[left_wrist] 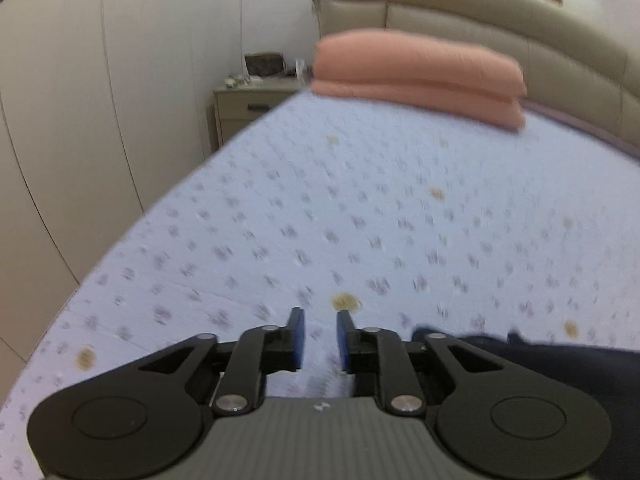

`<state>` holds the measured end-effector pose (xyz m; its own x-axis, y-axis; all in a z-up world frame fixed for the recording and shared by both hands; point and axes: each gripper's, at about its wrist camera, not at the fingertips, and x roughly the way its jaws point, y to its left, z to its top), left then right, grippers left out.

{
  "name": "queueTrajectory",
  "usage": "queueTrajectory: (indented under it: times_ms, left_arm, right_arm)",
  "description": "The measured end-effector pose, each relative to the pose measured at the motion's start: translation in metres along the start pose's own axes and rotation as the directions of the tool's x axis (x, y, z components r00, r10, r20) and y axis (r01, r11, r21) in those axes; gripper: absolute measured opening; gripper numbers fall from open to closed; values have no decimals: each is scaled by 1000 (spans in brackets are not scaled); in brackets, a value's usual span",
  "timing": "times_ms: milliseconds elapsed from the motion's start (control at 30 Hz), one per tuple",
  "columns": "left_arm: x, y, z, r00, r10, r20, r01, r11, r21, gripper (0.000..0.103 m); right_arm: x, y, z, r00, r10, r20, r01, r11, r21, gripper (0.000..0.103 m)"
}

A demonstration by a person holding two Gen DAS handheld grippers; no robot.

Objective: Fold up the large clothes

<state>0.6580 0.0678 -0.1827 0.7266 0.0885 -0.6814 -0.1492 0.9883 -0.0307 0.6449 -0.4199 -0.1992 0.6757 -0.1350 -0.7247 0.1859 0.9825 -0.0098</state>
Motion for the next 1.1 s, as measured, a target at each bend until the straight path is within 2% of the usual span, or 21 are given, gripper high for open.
queueTrajectory:
  times_ms: [67, 133, 200, 300, 333, 400, 467, 500, 567, 633, 667, 733, 767, 800, 867, 933, 1000, 1100]
  left_arm:
    - [-16, 5, 8, 998, -61, 10, 61, 998, -11, 25]
    - [-33, 3, 9, 987, -161, 7, 161, 987, -20, 23]
    - [-53, -11, 1, 962, -274, 6, 274, 962, -11, 23]
    - [-67, -42, -22, 921, -388, -38, 390, 920, 44, 22]
    - [-67, -52, -32, 915, -400, -54, 403, 913, 63, 22]
    - [-57, -68, -51, 925, -366, -96, 375, 922, 100, 22]
    - [-36, -76, -70, 946, -294, -134, 311, 941, 135, 20]
    - [-23, -75, -76, 949, -275, -154, 294, 949, 117, 15]
    - [-18, -70, -79, 944, -299, -139, 312, 946, 84, 14]
    - [-30, -68, -75, 945, -294, -144, 307, 948, 80, 14]
    - [-38, -65, -72, 946, -295, -133, 307, 948, 80, 15]
    - [-57, -55, -66, 952, -289, -104, 298, 951, 85, 20]
    - [-68, -49, -65, 954, -286, -91, 293, 952, 87, 23]
    - [-78, -43, -65, 956, -281, -80, 287, 954, 86, 27]
    - [-97, -29, -73, 965, -251, -73, 256, 964, 66, 28]
    - [-113, -15, -81, 971, -221, -88, 225, 974, 35, 28]
    - [-119, -1, -91, 977, -183, -110, 184, 983, -2, 31]
    - [-117, 22, -95, 975, -163, -153, 156, 986, -58, 45]
  right_arm:
    - [-29, 2, 3, 998, 14, 66, -12, 999, -31, 50]
    - [-55, 16, 1, 994, 72, 80, -68, 996, -62, 42]
    - [-71, 38, -5, 988, 143, 53, -137, 985, -103, 17]
    - [-75, 84, -27, 971, 238, -17, -237, 953, -188, 10]
    - [-73, 95, -35, 970, 242, -28, -243, 947, -212, 10]
    - [-55, 113, -49, 966, 246, -77, -257, 938, -232, 10]
    - [-24, 122, -64, 957, 229, -177, -264, 940, -214, 9]
    - [-14, 120, -67, 952, 242, -189, -275, 944, -179, 7]
    - [-7, 113, -62, 949, 252, -190, -279, 952, -129, 2]
    - [-13, 109, -52, 943, 248, -222, -273, 958, -91, 2]
    - [-26, 112, -51, 946, 240, -217, -268, 958, -107, 7]
    - [-64, 118, -49, 948, 276, -160, -300, 941, -155, 11]
    - [-85, 118, -49, 940, 312, -137, -332, 930, -161, 12]
    - [-100, 119, -53, 932, 338, -130, -356, 921, -155, 12]
    - [-119, 125, -67, 913, 376, -160, -398, 907, -136, 13]
    - [-119, 140, -92, 913, 332, -235, -378, 907, -187, 12]
    - [-101, 150, -119, 912, 280, -300, -350, 912, -215, 12]
    - [-79, 153, -124, 915, 283, -288, -344, 921, -185, 11]
